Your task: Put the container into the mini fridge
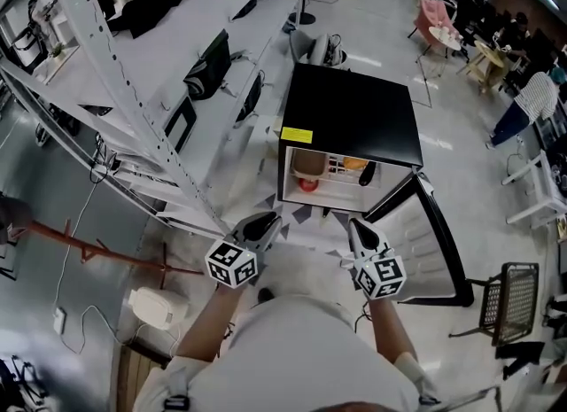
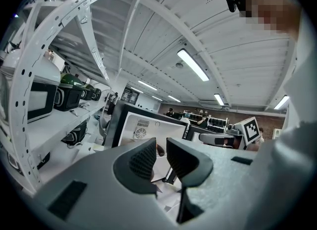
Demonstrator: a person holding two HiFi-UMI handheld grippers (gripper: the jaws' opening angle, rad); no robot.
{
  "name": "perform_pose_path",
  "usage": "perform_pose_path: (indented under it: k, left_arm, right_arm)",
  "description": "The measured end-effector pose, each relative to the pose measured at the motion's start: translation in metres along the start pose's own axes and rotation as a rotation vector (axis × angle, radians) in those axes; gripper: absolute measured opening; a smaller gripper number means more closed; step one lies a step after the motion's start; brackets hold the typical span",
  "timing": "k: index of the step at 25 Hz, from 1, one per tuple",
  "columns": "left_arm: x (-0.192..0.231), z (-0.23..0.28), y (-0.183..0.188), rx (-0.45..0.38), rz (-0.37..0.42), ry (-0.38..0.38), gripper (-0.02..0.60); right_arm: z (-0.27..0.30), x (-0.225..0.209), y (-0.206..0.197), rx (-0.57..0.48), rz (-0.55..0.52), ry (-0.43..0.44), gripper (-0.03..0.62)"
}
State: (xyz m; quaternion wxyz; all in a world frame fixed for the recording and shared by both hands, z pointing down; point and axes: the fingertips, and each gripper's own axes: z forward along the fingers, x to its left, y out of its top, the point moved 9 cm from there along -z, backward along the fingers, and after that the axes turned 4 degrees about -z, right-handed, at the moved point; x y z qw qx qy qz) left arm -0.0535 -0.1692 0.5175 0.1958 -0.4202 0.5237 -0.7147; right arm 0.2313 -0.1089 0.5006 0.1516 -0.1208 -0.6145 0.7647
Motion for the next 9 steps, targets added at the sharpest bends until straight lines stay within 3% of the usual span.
perform_pose_path:
  k: [9]
  left_arm:
    - [0.0045,0.0057,0.0013,-0.003,-0.006,0.005,0.067]
  right_arm:
    - [0.0005,-0.0064,-0.0017,0.000,0.002,-0.005,0.006]
